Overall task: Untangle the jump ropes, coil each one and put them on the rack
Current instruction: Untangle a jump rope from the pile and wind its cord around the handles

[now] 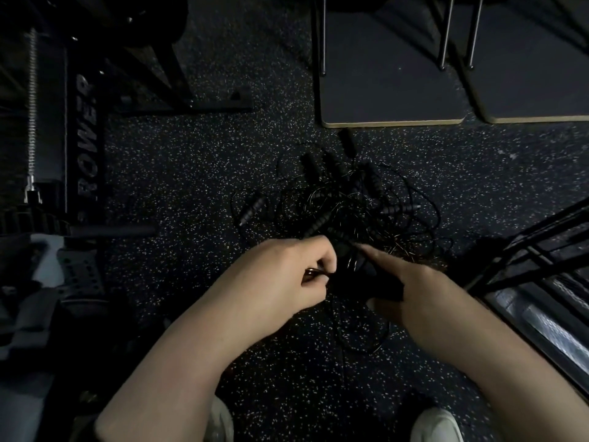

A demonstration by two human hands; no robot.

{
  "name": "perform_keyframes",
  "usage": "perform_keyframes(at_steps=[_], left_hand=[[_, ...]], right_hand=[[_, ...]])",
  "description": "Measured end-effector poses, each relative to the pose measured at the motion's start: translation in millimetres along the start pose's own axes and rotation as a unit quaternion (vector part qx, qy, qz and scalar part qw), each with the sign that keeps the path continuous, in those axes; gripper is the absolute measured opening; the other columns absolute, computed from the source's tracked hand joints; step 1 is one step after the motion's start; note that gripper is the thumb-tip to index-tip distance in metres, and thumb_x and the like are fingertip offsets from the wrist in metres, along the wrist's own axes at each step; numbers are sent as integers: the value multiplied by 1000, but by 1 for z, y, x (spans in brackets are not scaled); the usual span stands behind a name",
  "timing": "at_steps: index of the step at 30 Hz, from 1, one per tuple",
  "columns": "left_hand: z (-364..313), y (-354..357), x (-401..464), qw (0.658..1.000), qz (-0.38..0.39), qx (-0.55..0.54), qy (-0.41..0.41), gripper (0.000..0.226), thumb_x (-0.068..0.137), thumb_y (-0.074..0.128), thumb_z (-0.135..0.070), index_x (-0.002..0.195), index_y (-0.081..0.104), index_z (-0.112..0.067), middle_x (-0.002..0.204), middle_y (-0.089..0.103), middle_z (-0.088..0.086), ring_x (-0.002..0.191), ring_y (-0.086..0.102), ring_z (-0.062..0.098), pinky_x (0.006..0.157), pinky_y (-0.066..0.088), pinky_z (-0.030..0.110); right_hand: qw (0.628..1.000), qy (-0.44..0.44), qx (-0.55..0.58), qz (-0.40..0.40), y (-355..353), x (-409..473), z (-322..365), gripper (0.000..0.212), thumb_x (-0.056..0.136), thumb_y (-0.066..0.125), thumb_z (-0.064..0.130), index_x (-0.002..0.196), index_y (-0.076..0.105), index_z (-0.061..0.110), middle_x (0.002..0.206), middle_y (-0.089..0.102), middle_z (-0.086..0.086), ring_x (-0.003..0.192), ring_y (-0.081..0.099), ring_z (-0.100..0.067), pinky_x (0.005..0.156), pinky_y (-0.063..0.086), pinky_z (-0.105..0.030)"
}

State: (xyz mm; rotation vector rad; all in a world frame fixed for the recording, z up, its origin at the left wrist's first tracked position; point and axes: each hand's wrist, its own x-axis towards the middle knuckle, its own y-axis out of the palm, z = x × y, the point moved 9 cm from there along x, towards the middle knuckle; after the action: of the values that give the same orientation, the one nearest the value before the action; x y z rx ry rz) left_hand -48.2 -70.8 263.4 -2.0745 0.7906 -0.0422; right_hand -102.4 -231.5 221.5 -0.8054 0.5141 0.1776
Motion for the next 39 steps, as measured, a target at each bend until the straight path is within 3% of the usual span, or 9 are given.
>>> perform_keyframes(at_steps=[5,8,13,16,20,25,29,36,39], left_hand=[[-1,-1,-3,998,44,-15,34,31,94,66,-28,102,48,-52,95,60,-16,88,56,1,81,52,31],[3,-9,-6,996,45,-64,32,32,89,74,-35,103,51,-53,104,60,-25,90,58,-6,77,45,12],[10,-24,-5,976,16,-215,19,11,75,72,-42,86,70,-38,83,70,-15,77,62,-2,72,49,16],[15,-24,6,949,-36,-311,-32,13,88,70,-19,75,72,-20,56,65,-14,55,58,-3,51,43,14],[12,4,5,943,-4,-333,-13,16,82,73,-13,68,68,-11,61,64,-11,68,63,5,64,46,20],[-16,2,3,992,-96,-76,39,88,108,0,-8,53,69,-14,50,62,1,42,59,14,69,32,39],[4,34,8,991,18,-115,-64,39,100,48,-5,64,55,-18,60,61,-9,54,46,1,58,39,28],[-3,41,9,996,66,-8,-53,30,107,44,-31,80,48,-19,74,53,-5,59,44,10,54,34,29],[-6,38,9,996,43,77,-18,17,105,47,-32,106,61,-23,84,56,-9,66,49,7,54,35,23]], right_hand=[[992,-48,-44,108,20,-8,20,77,95,72,32,123,26,87,89,66,30,70,64,5,61,52,-15],[981,-76,-4,178,25,-12,19,78,92,77,22,128,38,79,105,62,49,95,63,15,80,46,-2],[904,-118,251,326,34,-37,43,70,90,70,-8,141,59,39,124,75,4,118,68,-11,108,48,-24],[879,-166,341,289,22,-37,54,64,85,75,-5,129,69,41,104,76,-7,90,67,-24,82,60,-37],[854,-184,423,240,14,-31,57,35,84,75,3,110,65,24,92,70,-16,75,66,-24,60,54,-32],[869,-149,445,154,8,-14,39,46,76,80,11,112,51,4,86,72,-13,69,67,-27,55,56,-34],[887,-105,444,76,-3,-7,25,47,75,82,9,111,53,0,83,72,-16,67,67,-30,53,56,-36],[950,-33,304,-58,-15,-1,1,25,81,86,28,97,67,32,90,77,-7,88,74,-34,83,59,-58],[976,-16,203,-80,-16,0,-3,20,84,82,32,91,63,33,71,72,4,58,65,-16,54,53,-36]])
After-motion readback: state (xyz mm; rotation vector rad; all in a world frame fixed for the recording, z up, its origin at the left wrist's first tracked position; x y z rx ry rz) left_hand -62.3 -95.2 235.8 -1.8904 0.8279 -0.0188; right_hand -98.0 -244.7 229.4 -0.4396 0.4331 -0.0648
